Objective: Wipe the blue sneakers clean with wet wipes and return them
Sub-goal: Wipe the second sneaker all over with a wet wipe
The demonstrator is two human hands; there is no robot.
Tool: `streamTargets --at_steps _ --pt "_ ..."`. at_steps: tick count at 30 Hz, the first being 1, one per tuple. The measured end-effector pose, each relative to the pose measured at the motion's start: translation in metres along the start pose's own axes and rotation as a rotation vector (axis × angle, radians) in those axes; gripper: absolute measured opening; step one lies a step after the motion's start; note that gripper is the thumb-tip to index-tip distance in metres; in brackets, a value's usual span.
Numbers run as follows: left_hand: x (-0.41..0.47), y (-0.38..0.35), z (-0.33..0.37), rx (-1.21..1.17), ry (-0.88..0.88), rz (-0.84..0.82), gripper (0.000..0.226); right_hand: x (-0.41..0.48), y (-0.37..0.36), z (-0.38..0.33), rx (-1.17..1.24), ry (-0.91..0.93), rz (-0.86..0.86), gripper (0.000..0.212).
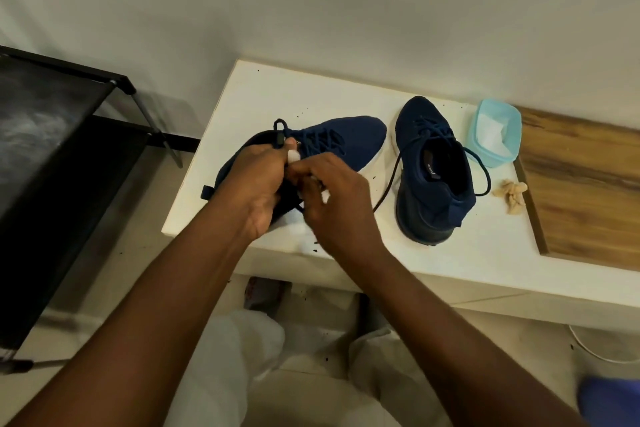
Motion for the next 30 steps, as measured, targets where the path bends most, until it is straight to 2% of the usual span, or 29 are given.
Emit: streamTargets --at_steps 1,4,5,10,12,14,16,18,20,21,23,25,27,30 --pt "0.000 -0.001 -0.001 0.009 0.001 -0.009 0.019 0.006 0.003 0.016 -0.007 -0.066 0.033 0.022" --pt "0.001 -0.005 -0.008 0.061 0.000 -0.025 0.016 0.008 0.010 0.077 -0.003 -0.426 0.066 0.024" --pt "0.000 -0.007 -0.009 0.076 -0.005 -0.032 0.016 0.003 0.009 0.077 -0.001 -0.462 0.058 0.024" --pt "0.003 -0.002 -0.005 0.038 -0.007 0.003 0.023 -0.007 -0.005 0.000 0.013 -0.090 -0.033 0.025" --pt "0.004 -0.004 -0.003 0.057 -0.011 0.005 0.021 0.002 -0.001 0.025 0.002 -0.171 0.011 0.028" --pt "0.005 -0.003 -0.005 0.064 -0.013 0.019 0.020 0.008 0.003 0.072 0.012 -0.397 0.045 0.028" --pt "0.006 -0.003 -0.009 0.117 -0.024 0.014 0.021 0.000 -0.001 0.090 0.046 -0.530 -0.001 0.025" --pt "0.006 -0.004 -0.007 0.182 -0.055 0.016 0.025 -0.009 -0.010 0.072 0.109 -0.497 -0.050 0.022" --pt "0.004 -0.005 -0.003 0.205 -0.073 -0.025 0.028 -0.013 -0.014 0.040 0.175 -0.367 -0.074 0.023" --pt "0.002 -0.006 0.000 0.250 -0.095 -0.062 0.029 -0.015 -0.013 0.026 0.179 -0.283 -0.091 0.024" --pt "-0.004 -0.007 0.008 0.500 -0.199 -0.168 0.029 -0.013 -0.014 0.021 0.139 -0.202 -0.099 0.026" --pt "-0.007 -0.008 0.008 0.838 -0.298 -0.279 0.027 -0.008 -0.014 0.049 0.116 -0.342 -0.060 0.034" --pt "-0.004 -0.006 0.001 1.077 -0.347 -0.268 0.033 -0.009 -0.013 0.081 0.100 -0.553 -0.031 0.037" --pt "-0.002 -0.012 0.006 1.113 -0.472 -0.166 0.023 -0.011 -0.015 0.083 0.147 -0.592 0.011 0.027"
Point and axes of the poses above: each hand's wrist, its own x-axis towards the middle knuckle, its own y-axis out of the back of the hand, z = x × y, the point moved 6 cm from there along x, towards the middle knuckle, and after that the axes turned 14 degrees about -x, right-handed, at the moved point
